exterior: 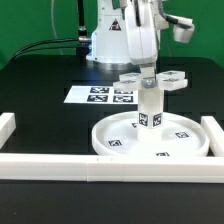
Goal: Assemble round table
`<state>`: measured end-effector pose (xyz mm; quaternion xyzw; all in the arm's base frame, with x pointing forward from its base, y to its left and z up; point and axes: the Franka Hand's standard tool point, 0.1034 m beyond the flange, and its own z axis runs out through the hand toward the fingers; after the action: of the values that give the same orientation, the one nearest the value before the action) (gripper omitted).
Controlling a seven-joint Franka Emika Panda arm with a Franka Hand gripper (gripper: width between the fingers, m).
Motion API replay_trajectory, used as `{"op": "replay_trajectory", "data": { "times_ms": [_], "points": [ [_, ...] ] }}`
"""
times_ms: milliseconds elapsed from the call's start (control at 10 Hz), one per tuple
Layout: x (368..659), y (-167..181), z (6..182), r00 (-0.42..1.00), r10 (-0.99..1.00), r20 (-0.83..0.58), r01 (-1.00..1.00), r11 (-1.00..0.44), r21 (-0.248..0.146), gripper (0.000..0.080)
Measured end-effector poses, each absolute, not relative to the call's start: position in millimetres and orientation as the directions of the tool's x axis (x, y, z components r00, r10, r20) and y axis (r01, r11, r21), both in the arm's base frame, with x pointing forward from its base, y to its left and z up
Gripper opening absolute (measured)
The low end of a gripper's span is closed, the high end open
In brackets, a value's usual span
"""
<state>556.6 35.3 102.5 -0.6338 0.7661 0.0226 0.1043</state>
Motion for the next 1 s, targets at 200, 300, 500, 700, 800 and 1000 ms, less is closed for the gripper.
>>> {"op": "replay_trajectory", "data": {
  "times_ms": [200,300,500,700,800,1000],
  "points": [
    [558,35,102.5,-0.239,-0.951,-0.196,-0.962,0.259,-0.087,0.0446],
    [558,36,102.5,-0.297,-0.933,-0.204,-0.945,0.317,-0.076,0.0446],
    [558,36,107.3,-0.257,-0.944,-0.209,-0.957,0.279,-0.083,0.0541],
    [564,40,124.5,-0.197,-0.955,-0.22,-0.967,0.226,-0.117,0.0631],
    [565,42,130.8,-0.172,-0.959,-0.224,-0.971,0.203,-0.126,0.0647],
    [562,41,124.6,-0.147,-0.965,-0.216,-0.977,0.176,-0.123,0.0649]
  ]
}}
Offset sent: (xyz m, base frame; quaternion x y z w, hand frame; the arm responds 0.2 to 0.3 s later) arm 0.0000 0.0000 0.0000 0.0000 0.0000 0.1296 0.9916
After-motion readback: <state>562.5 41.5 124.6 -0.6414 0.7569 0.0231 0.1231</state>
